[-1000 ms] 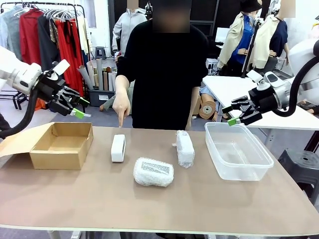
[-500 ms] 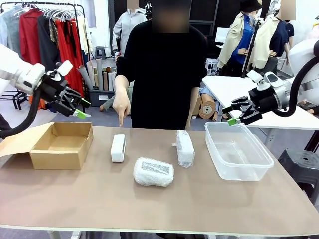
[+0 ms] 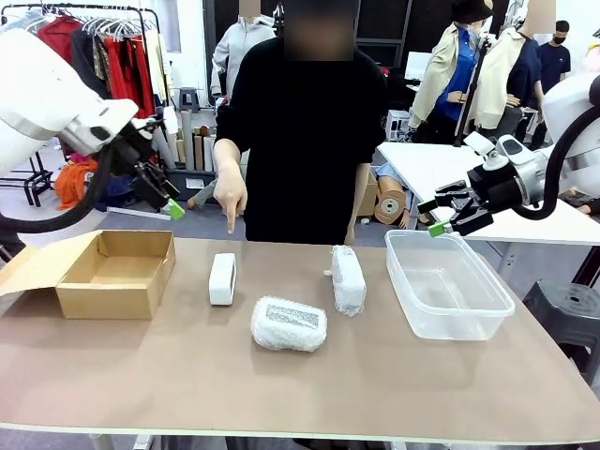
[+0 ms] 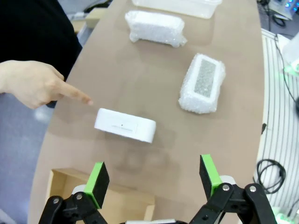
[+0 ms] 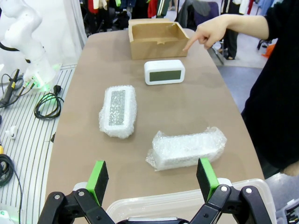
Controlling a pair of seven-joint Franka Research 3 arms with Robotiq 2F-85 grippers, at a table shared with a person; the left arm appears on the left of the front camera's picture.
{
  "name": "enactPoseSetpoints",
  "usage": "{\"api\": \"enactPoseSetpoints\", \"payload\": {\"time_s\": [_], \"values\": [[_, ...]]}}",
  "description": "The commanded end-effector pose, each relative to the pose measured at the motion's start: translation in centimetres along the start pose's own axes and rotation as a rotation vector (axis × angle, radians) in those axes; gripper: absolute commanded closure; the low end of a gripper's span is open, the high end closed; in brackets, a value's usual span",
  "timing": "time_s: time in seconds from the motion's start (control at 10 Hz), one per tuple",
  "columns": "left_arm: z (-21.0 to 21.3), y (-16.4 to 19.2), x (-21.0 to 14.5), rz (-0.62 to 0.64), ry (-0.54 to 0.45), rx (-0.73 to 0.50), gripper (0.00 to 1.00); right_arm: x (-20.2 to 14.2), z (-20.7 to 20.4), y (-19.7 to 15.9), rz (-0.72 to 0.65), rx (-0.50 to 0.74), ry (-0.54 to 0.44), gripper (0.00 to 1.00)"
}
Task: Separate and place wrapped and unwrapped clocks.
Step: Pick up the Digital clock indicated by the person.
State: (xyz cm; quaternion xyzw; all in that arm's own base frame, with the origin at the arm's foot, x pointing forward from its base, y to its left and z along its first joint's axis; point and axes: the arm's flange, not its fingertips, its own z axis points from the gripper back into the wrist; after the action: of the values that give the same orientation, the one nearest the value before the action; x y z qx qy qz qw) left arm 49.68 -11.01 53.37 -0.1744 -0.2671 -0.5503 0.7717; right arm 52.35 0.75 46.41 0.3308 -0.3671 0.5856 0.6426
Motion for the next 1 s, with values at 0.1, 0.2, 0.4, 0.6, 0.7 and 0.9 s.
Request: {"api": "enactPoseSetpoints", "payload": {"time_s": [0.1,0.2,0.4,0.6,0.7,0.9], "values": [[-2.1,-2.0,2.9,0.099,0.223,0.148,0.0,0.0,0.1,0.0,0.001,-0.002,0.0,0.0],[-3.2,-2.6,3.3,0.085,0.298,0.176,0.0,0.0,0.1,0.0,0.001,-0.002,0.0,0.0],[-3.9,-3.1,3.8,0.032,0.257,0.087,0.0,0.0,0.1,0.0,0.001,-0.002,0.0,0.0],[-3.4,-2.7,3.5,0.058,0.25,0.165,0.0,0.0,0.1,0.0,0.001,-0.002,0.0,0.0],[-3.4,-2.7,3.5,0.058,0.25,0.165,0.0,0.0,0.1,0.0,0.001,-0.002,0.0,0.0],[-3.9,-2.8,3.6,0.051,0.264,0.151,0.0,0.0,0.1,0.0,0.001,-0.002,0.0,0.0]]}}
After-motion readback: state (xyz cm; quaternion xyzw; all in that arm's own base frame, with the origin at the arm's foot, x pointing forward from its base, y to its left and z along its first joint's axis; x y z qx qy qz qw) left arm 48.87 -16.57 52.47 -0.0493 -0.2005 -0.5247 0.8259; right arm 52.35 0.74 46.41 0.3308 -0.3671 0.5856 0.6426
